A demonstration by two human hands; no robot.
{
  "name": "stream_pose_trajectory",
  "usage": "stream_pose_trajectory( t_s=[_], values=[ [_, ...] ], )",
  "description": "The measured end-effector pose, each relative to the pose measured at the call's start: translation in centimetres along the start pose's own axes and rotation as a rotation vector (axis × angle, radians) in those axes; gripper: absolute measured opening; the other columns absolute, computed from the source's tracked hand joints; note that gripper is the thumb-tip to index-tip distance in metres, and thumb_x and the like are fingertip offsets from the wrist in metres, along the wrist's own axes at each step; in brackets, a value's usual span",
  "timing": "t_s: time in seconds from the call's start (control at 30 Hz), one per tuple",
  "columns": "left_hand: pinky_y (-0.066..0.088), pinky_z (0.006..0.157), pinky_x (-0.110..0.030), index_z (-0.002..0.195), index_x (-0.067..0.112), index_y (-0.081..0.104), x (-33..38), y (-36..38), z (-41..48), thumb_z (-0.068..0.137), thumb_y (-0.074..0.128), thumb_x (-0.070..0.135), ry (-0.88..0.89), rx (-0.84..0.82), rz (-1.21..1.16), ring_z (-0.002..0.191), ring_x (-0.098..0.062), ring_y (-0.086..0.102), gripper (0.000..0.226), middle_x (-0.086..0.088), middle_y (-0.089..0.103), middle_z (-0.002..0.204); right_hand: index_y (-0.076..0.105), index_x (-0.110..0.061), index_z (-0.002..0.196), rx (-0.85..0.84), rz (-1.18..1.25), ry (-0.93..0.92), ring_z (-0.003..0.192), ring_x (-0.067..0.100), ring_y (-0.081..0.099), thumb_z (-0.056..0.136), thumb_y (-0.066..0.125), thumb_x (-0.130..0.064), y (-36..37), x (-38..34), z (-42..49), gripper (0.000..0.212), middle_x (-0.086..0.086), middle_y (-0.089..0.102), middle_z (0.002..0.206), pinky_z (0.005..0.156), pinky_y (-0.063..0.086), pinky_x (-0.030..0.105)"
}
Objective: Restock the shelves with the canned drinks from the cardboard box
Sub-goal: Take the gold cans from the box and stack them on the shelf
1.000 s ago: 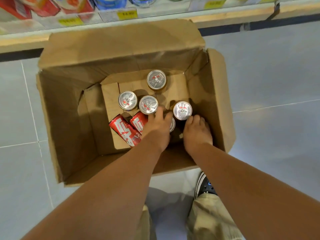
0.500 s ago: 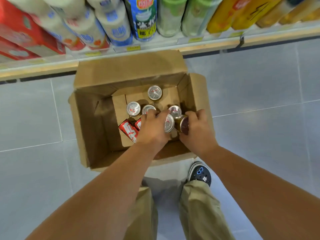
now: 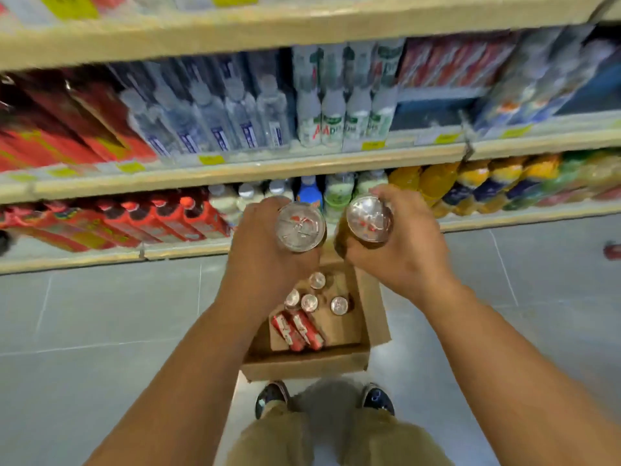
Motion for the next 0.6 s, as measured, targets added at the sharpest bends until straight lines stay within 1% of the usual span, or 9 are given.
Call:
stream_pose_trajectory(
  t_s=[0.03,0.1,0.13,0.17,0.27,0.33,0.4,0.53,0.6],
  values=[
    [0.047,0.08,-0.019,0.1,0.028,0.053,2.6,-2.7,-0.5,0.057,0.086,0.031,0.03,0.044,-0.009,0.096,-0.014,0.054,0.054,0.004,0.056,0.104,0.05,-0.019,0.127,0.006,0.005,-0.022,0.116,0.023,0.047,0.063,0.08,-0.024,-2.4,-2.6,0.1,0.071,0.003,0.047,0.121,0.095,0.039,0.027],
    [0.052,0.084,-0.035,0.107,0.026,0.058,7.1,-7.8,-1.2,0.049,0.082,0.043,0.08,0.145,-0.036,0.098,-0.018,0.058,0.065,0.006,0.057,0.104,0.048,-0.024,0.13,0.046,0.049,-0.092,0.115,0.017,0.048,0.065,0.078,-0.025,-7.1,-7.8,0.4,0.072,-0.003,0.043,0.118,0.091,0.035,0.019],
    [0.053,0.084,-0.042,0.11,0.026,0.058,8.9,-9.9,-1.4,0.047,0.081,0.047,0.073,0.179,-0.069,0.098,-0.02,0.06,0.07,0.005,0.057,0.106,0.048,-0.024,0.131,0.071,0.083,-0.12,0.113,0.015,0.049,0.066,0.077,-0.025,-9.2,-10.0,0.4,0.072,-0.004,0.042,0.115,0.089,0.035,0.017],
    [0.053,0.084,-0.044,0.113,0.028,0.058,10.8,-11.8,-1.7,0.047,0.081,0.047,0.069,0.202,-0.086,0.098,-0.02,0.061,0.072,0.003,0.057,0.108,0.047,-0.023,0.132,0.097,0.11,-0.146,0.112,0.015,0.05,0.066,0.076,-0.025,-11.3,-12.1,0.1,0.072,-0.004,0.043,0.114,0.089,0.037,0.018],
    [0.047,0.088,-0.03,0.112,0.027,0.059,16.8,-17.3,-2.8,0.054,0.085,0.04,0.117,0.278,-0.072,0.102,-0.018,0.059,0.065,-0.002,0.059,0.113,0.043,-0.024,0.134,0.135,0.177,-0.185,0.116,0.016,0.05,0.067,0.076,-0.028,-16.5,-17.7,-0.9,0.075,-0.004,0.049,0.122,0.092,0.043,0.027],
    [0.044,0.089,-0.029,0.12,0.024,0.056,20.4,-20.4,-4.0,0.057,0.085,0.035,0.145,0.315,-0.072,0.105,-0.019,0.057,0.07,-0.002,0.057,0.12,0.044,-0.024,0.13,0.174,0.213,-0.222,0.112,0.015,0.053,0.066,0.077,-0.03,-19.7,-20.8,-1.5,0.072,-0.003,0.054,0.12,0.089,0.045,0.027],
    [0.045,0.091,-0.03,0.125,0.021,0.052,23.6,-23.0,-5.1,0.059,0.085,0.033,0.17,0.351,-0.086,0.107,-0.02,0.057,0.075,0.0,0.057,0.123,0.047,-0.025,0.128,0.186,0.226,-0.268,0.108,0.012,0.053,0.067,0.077,-0.029,-22.7,-23.7,-2.1,0.069,-0.006,0.052,0.113,0.085,0.042,0.023],
    [0.044,0.073,-0.015,0.109,0.031,0.056,29.0,-27.4,-7.1,0.062,0.084,0.03,0.241,0.378,-0.182,0.096,-0.008,0.059,0.055,0.004,0.061,0.113,0.048,-0.029,0.126,0.188,0.222,-0.357,0.114,0.011,0.048,0.068,0.076,-0.028,-28.1,-28.7,-2.5,0.064,-0.014,0.045,0.11,0.092,0.043,0.027],
    [0.042,0.066,-0.007,0.107,0.034,0.055,30.8,-29.1,-7.4,0.064,0.083,0.03,0.276,0.379,-0.228,0.093,-0.002,0.057,0.051,0.006,0.06,0.113,0.048,-0.032,0.125,0.19,0.226,-0.386,0.113,0.009,0.047,0.068,0.075,-0.029,-30.2,-30.7,-2.3,0.063,-0.015,0.046,0.11,0.092,0.042,0.026]
  ],
)
Point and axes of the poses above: each hand's wrist, its own z-axis towards the middle knuckle, its own y-axis out of the palm, x = y × z, the point moved 5 cm from there along z, towards the middle knuckle
